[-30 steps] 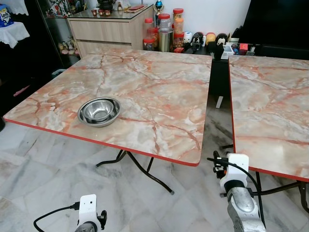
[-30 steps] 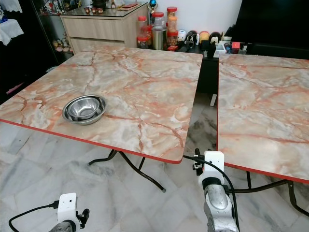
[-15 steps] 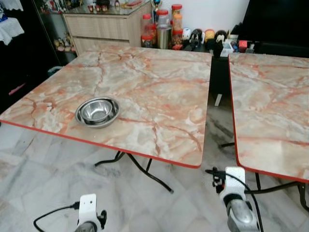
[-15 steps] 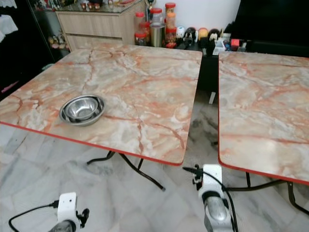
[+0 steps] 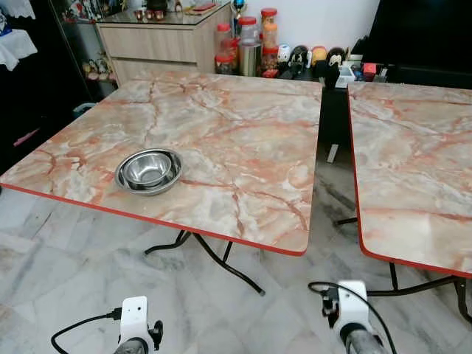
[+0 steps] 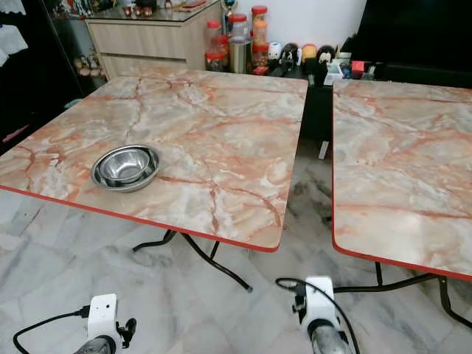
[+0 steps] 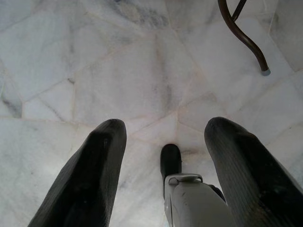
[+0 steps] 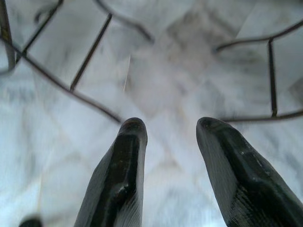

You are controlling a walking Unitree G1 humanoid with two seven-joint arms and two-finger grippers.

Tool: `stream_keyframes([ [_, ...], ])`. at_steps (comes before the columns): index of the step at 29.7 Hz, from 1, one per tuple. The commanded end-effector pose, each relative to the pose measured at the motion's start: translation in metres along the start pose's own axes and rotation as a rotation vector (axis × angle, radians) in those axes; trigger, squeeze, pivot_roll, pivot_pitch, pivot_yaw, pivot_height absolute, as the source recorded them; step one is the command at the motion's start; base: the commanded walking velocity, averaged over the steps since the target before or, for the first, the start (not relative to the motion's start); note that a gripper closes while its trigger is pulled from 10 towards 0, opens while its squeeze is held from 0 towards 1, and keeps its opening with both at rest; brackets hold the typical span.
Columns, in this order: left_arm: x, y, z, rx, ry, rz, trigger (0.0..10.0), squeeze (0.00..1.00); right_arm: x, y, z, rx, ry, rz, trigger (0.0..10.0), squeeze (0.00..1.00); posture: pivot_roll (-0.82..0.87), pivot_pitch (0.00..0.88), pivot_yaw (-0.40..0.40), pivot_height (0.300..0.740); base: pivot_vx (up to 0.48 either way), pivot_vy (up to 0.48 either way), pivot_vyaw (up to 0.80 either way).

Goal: Setting the table

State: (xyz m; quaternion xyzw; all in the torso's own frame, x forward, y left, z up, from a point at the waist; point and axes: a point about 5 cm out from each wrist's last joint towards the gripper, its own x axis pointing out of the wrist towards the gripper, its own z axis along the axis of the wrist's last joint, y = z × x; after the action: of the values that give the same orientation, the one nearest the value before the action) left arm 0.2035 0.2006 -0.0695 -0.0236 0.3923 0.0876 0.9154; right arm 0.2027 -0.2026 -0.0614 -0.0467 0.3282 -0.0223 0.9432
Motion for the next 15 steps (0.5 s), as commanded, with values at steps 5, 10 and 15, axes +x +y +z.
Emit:
stream_keyframes([
  [5, 0.000, 0.005, -0.001, 0.025, 0.006, 0.023, 10.0, 0.00, -0.004, 0.005, -0.020, -0.031, 0.121, 0.042, 10.0, 0.00, -0.04, 0.000, 0.037, 0.740, 0.000, 0.000, 0.00],
  [10, -0.001, 0.006, -0.004, 0.002, 0.012, 0.039, 10.0, 0.00, -0.008, -0.002, -0.033, -0.068, 0.236, -0.019, 10.0, 0.00, -0.06, 0.000, 0.047, 0.740, 0.000, 0.000, 0.00],
  [15, -0.001, 0.006, -0.005, -0.020, 0.020, 0.052, 10.0, 0.00, -0.005, -0.005, -0.029, 0.014, 0.241, -0.087, 10.0, 0.00, -0.06, 0.000, 0.043, 0.740, 0.000, -0.245, 0.00],
])
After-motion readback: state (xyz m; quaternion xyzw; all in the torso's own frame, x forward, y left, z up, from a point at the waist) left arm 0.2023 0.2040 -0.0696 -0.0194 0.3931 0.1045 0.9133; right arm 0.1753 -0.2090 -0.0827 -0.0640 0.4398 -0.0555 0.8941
